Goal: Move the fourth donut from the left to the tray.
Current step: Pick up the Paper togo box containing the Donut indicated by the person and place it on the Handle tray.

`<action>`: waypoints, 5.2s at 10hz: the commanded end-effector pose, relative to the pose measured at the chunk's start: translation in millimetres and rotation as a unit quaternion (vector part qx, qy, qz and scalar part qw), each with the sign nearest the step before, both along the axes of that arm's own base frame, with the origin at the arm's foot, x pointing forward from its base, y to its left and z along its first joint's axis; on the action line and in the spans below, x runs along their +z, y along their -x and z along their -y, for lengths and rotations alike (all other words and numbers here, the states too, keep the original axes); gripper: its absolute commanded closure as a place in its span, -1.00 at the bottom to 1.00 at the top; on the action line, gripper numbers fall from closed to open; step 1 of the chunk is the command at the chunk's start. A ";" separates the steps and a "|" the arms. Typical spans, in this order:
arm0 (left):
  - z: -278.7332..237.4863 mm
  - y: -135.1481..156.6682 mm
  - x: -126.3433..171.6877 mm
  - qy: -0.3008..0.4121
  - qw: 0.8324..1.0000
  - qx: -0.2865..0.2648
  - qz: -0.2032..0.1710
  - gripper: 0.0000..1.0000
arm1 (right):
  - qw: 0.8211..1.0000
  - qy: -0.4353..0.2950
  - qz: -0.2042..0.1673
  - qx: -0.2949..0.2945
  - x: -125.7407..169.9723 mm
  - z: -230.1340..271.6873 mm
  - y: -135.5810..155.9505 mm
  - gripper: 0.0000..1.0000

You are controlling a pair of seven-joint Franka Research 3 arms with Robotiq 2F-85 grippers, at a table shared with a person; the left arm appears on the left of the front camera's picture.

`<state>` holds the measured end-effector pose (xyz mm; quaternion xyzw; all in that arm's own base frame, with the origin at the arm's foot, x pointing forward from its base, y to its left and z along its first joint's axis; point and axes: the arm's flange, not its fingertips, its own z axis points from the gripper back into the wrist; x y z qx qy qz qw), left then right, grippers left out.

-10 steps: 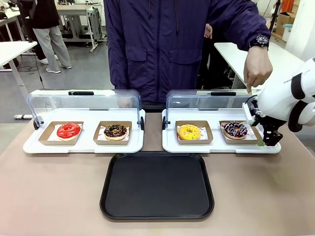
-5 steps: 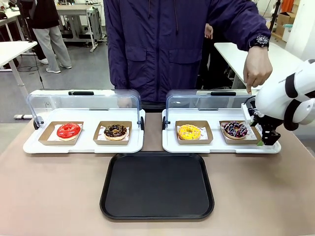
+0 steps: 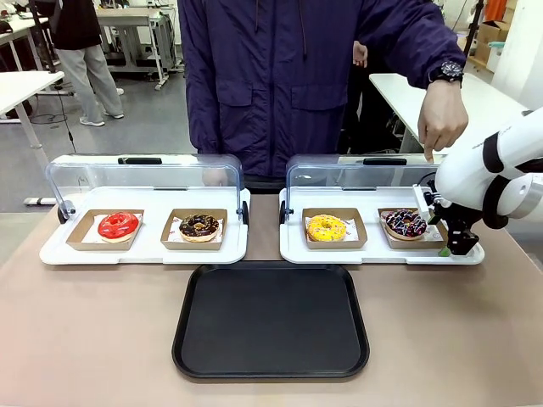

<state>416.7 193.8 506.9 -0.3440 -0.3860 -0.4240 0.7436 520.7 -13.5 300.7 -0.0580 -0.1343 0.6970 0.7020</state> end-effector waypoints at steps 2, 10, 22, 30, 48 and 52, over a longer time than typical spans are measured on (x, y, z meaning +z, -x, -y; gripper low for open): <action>0.7 0.6 3.1 0.001 1.000 -0.004 0.001 -1.00 | 1.000 -0.016 -0.001 0.006 2.0 5.4 -6.4 0.32; 0.7 0.6 3.1 0.001 1.000 -0.004 0.001 -1.00 | 0.999 -0.014 -0.035 0.010 7.4 2.0 -6.2 1.00; 0.7 0.6 3.1 0.001 1.000 -0.004 0.001 -1.00 | 0.999 -0.025 0.012 -0.015 61.5 -20.9 23.7 0.96; 0.7 0.6 3.1 0.001 1.000 -0.004 0.001 -1.00 | 0.998 -0.056 0.015 -0.022 108.3 -98.5 107.9 0.96; 0.7 0.6 3.1 0.001 1.000 -0.004 0.001 -1.00 | 0.999 -0.042 -0.031 0.015 29.8 -312.8 240.3 0.96; 0.7 0.6 3.1 0.001 1.000 -0.004 0.001 -1.00 | 0.998 -0.035 -0.051 0.012 11.3 -313.1 240.1 0.96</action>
